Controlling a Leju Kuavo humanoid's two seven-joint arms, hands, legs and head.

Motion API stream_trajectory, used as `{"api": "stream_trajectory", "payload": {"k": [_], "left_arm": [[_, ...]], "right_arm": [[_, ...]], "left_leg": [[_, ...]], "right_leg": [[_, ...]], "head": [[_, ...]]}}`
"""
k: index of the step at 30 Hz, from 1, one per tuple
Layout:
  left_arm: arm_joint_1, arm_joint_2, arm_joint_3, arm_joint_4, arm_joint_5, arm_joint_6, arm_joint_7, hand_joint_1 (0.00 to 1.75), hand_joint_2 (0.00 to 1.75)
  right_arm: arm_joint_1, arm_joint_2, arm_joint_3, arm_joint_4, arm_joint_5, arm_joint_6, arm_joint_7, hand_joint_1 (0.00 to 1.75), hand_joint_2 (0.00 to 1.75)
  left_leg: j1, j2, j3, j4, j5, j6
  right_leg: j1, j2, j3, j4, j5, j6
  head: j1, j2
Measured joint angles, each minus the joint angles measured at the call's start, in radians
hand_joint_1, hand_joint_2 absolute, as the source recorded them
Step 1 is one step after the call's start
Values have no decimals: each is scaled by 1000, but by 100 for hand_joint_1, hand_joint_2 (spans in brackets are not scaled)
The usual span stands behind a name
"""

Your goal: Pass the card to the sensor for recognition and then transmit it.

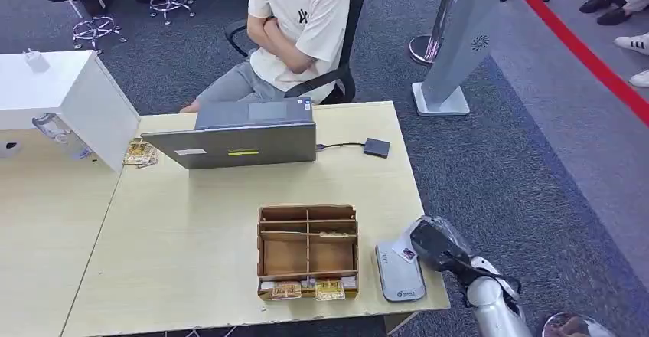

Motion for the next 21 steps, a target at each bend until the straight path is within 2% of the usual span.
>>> {"api": "stream_trajectory", "payload": {"k": [8,13,21], "left_arm": [[0,0,0,0,3,1,0,0,0],[0,-7,0,0,2,1,0,0,0],[0,-20,0,0,-24,1,4,0,0]], "right_arm": [[8,13,-2,-50,-44,-18,-15,175,175],[14,62,-38,-160,-72,-58,-29,175,175],[39,174,-118,-407,-123,-109,-80,175,175]], "left_leg": [[0,0,-1,0,0,0],[0,-1,-1,0,0,0],[0,-1,-2,0,0,0]], "right_leg": [[0,0,0,0,0,0],[0,0,-1,0,0,0],[0,0,-2,0,0,0]], "head": [[0,0],[0,0],[0,0]]}}
